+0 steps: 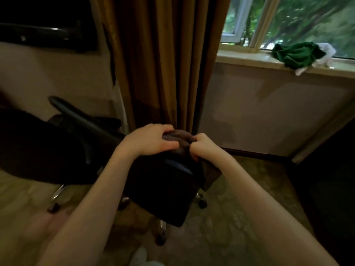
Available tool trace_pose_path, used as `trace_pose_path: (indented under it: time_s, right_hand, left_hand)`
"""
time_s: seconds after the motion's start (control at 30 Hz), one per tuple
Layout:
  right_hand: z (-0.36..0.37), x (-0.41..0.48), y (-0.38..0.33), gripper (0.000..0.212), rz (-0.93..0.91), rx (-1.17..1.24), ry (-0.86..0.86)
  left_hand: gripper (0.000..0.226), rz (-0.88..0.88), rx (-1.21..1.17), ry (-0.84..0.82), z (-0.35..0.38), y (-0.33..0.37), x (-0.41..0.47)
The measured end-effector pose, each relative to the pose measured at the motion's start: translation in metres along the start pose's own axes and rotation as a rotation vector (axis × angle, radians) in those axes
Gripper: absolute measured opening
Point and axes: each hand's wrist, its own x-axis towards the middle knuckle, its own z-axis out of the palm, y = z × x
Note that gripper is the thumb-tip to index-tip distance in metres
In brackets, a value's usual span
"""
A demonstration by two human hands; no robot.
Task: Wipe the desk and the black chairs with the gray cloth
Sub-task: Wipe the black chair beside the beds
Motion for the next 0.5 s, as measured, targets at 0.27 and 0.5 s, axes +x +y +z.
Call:
trace_pose_path:
  time_s: [0.27, 0.5]
  right_hand:
    - [-0.003, 0.008, 0.004, 0.022, -0.022, -0.010, -0.117]
    - [-0.009, 0.031, 0.005, 0.022, 0.016, -0.066, -0.311]
  left_hand:
    - [0.013, -0.159, -0.144, 0.034, 0.004, 0.006, -0.005]
    - [0.020, -0.231, -0.146, 0.027, 0.008, 0.002, -0.001]
